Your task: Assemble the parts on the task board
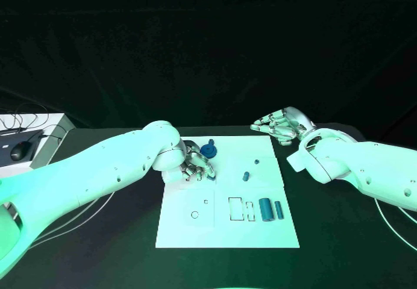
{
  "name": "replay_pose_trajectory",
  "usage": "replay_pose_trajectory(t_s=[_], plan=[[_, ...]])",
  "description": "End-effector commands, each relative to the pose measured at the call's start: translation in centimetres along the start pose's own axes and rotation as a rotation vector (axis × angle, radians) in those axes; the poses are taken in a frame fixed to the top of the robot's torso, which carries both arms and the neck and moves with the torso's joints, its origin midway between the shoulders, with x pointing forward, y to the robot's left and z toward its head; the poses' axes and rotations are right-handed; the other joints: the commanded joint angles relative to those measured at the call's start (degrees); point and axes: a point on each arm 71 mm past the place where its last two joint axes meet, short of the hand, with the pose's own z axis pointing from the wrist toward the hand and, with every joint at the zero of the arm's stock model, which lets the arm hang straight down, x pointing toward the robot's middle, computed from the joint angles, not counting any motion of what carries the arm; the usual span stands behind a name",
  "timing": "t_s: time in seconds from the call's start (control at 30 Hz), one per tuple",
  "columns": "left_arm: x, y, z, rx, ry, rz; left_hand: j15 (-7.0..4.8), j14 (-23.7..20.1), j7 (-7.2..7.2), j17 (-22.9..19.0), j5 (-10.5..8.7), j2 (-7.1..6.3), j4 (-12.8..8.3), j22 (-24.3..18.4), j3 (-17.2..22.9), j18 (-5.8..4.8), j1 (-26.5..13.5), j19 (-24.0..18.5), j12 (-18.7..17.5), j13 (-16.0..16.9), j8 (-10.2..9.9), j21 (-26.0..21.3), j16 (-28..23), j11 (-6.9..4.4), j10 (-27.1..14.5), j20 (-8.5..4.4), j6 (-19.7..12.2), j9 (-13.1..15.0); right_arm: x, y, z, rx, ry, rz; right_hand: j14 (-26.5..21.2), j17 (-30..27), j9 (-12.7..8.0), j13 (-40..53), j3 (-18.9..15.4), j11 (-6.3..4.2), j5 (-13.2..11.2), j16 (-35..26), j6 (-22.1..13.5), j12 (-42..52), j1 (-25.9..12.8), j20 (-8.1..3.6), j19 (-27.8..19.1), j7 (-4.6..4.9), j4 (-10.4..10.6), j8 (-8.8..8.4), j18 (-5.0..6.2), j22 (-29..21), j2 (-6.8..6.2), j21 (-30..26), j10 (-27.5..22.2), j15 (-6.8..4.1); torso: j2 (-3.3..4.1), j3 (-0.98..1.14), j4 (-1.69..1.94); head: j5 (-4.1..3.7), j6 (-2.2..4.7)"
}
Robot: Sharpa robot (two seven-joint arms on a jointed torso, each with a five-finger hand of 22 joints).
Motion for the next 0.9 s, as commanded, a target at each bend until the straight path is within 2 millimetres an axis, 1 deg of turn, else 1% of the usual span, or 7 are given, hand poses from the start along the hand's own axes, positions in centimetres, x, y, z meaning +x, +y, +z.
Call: replay_pose_trajectory(t_s=[0.03, 0.17, 0.37, 0.43, 0.57, 0.8, 0.9], plan=[[0.1, -0.2, -0.2, 0.025, 0.001, -0.033, -0.45, 0.2, -0.34, 0.1, 2.19, 0.63, -4.7, 0.1, 5.2, -0.43, 0.2, 0.0, -0.3, 0.1, 0.6, -0.2, -0.3, -0.05, 0.4, -0.42, 0.4, 9.5, 0.0, 0.0, 0.0, -0.007, 0.009, -0.004, 0.0, -0.1, 0.0, -0.1, -0.3, -0.19, 0.1, -0.1, -0.4, -0.1, -0.1, 0.14, 2.4, -0.02, 0.0, 0.1, -0.25, 9.9, 0.57, -0.3, -0.4, 0.07, -0.05, -0.03, 0.01, 0.0, 0.08], [0.1, 0.1, -0.5, 0.034, 0.002, -0.059, -0.61, 0.2, -0.56, -0.1, 4.02, 0.28, -4.9, 0.3, 5.8, -0.48, -0.4, 0.2, -0.6, 0.1, 0.9, -0.2, -0.4, -0.24, 0.8, -0.63, 0.6, 11.7, 0.0, 0.0, 0.0, -0.006, 0.009, -0.004, 0.0, -0.1, 0.0, -0.1, -0.3, -0.19, 0.1, -0.1, -0.4, -0.1, -0.1, 0.14, 2.4, -0.02, 0.0, 0.1, -0.25, 9.9, 0.57, -0.3, -0.4, 0.07, -0.06, -0.04, 0.04, 0.01, 0.06], [0.1, 0.8, -1.4, 0.046, -0.001, -0.095, -0.86, 0.2, -1.13, -0.1, 4.77, -0.14, -4.9, 0.7, 6.0, -0.78, -1.4, 0.5, -1.0, 0.3, -0.2, -0.3, -0.2, -0.59, 1.6, -1.05, 1.7, 14.7, -0.2, -0.2, -0.1, -0.003, 0.006, -0.005, 0.0, -0.1, 0.0, -0.1, -0.3, -0.19, 0.1, -0.1, -0.4, -0.1, -0.1, 0.14, 2.4, -0.02, 0.0, 0.1, -0.25, 9.9, 0.57, -0.3, -0.4, 0.07, -0.07, 0.03, 0.14, 0.01, -0.04], [0.1, 1.1, -1.8, 0.049, -0.005, -0.104, -0.95, 0.3, -1.26, -0.2, 4.89, -0.17, -5.0, 1.0, 6.2, -0.98, -1.7, 0.7, -1.5, 0.7, -2.7, -0.5, -0.1, -0.69, 2.0, -1.28, 2.8, 17.5, -0.2, -0.2, -0.1, -0.002, 0.005, -0.006, 0.0, -0.1, 0.0, -0.1, -0.3, -0.19, 0.1, -0.1, -0.4, -0.1, -0.1, 0.14, 2.4, -0.02, 0.0, 0.1, -0.25, 9.9, 0.57, -0.3, -0.4, 0.07, -0.1, 0.04, 0.08, 0.04, -0.1], [0.0, 1.8, -2.5, 0.056, -0.023, -0.121, -1.17, 0.3, -1.76, -0.2, 5.13, -0.64, -4.5, 1.4, 5.9, -1.2, -1.8, 1.0, -1.9, 1.0, -4.1, -0.6, 0.1, -1.0, 2.8, -1.49, 4.2, 19.8, -0.3, -0.3, -0.2, -0.001, 0.003, -0.007, 0.0, -0.1, 0.0, -0.1, -0.3, -0.19, 0.1, -0.1, -0.4, -0.1, -0.1, 0.14, 2.4, -0.02, 0.0, 0.1, -0.25, 9.9, 0.57, -0.3, -0.4, 0.07, -0.03, 0.05, 0.02, 0.07, -0.26], [-0.1, 3.3, -3.7, 0.061, -0.081, -0.149, -1.24, 0.6, -2.49, 0.1, 6.16, -1.43, -4.2, 1.9, 5.4, -1.62, -1.6, 1.5, -2.6, 1.8, -5.8, -0.6, 0.8, -1.36, 4.4, -1.62, 7.0, 21.5, -0.6, -0.5, -0.3, 0.001, -0.003, -0.009, 0.0, -0.1, 0.0, -0.1, -0.3, -0.19, 0.1, -0.1, -0.4, -0.1, -0.1, 0.14, 2.4, -0.02, 0.0, 0.1, -0.25, 9.9, 0.57, -0.3, -0.4, 0.07, -0.08, 0.04, 0.1, 0.03, -0.56], [-0.2, 3.7, -4.0, 0.061, -0.107, -0.159, -1.36, 0.7, -2.84, 0.2, 6.91, -1.44, -3.9, 2.3, 3.5, -1.99, -0.9, 1.8, -3.8, 2.2, -7.7, -0.5, 1.3, -1.58, 5.7, -1.78, 8.8, 21.3, -0.7, -0.5, -0.3, 0.001, -0.005, -0.011, 0.0, -0.1, 0.0, -0.1, -0.3, -0.19, 0.1, -0.1, -0.4, -0.1, -0.1, 0.14, 2.4, -0.02, 0.0, 0.1, -0.25, 9.9, 0.57, -0.3, -0.4, 0.07, -0.07, 0.03, 0.1, 0.15, -0.61]])
